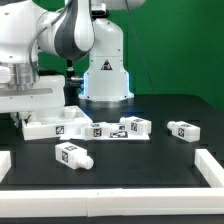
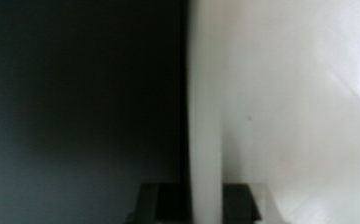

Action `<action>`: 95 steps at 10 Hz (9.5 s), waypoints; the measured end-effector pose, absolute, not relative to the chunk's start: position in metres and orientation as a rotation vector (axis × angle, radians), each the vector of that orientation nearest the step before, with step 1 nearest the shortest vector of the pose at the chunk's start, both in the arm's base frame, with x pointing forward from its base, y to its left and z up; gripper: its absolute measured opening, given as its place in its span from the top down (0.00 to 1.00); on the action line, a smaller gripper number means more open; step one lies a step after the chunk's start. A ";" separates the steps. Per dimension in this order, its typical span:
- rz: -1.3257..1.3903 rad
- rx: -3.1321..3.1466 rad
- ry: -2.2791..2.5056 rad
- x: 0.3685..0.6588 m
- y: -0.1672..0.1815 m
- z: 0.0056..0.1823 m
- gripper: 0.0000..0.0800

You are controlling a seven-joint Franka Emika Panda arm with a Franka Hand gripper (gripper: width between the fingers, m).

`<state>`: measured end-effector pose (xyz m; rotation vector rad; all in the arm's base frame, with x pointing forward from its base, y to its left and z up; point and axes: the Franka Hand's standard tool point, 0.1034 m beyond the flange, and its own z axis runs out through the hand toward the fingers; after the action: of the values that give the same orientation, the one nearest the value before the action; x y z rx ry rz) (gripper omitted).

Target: Assemble one leg

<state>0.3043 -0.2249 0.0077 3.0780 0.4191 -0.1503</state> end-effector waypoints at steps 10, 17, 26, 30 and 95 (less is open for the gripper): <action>-0.220 3.234 -0.090 0.398 -0.161 0.097 0.93; -0.317 3.112 -0.321 0.489 -0.072 0.065 0.93; -0.162 3.131 -0.175 0.566 -0.022 0.036 0.93; -0.180 3.127 -0.178 0.560 -0.029 0.034 0.93; 0.028 3.139 -0.727 0.580 0.057 0.156 0.64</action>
Offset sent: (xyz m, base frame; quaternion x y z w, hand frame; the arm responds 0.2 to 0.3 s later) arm 0.0151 -0.0111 0.0528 -0.0195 -0.0353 0.1211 0.9918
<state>0.5797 0.0570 0.1564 3.1386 -0.7271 0.0278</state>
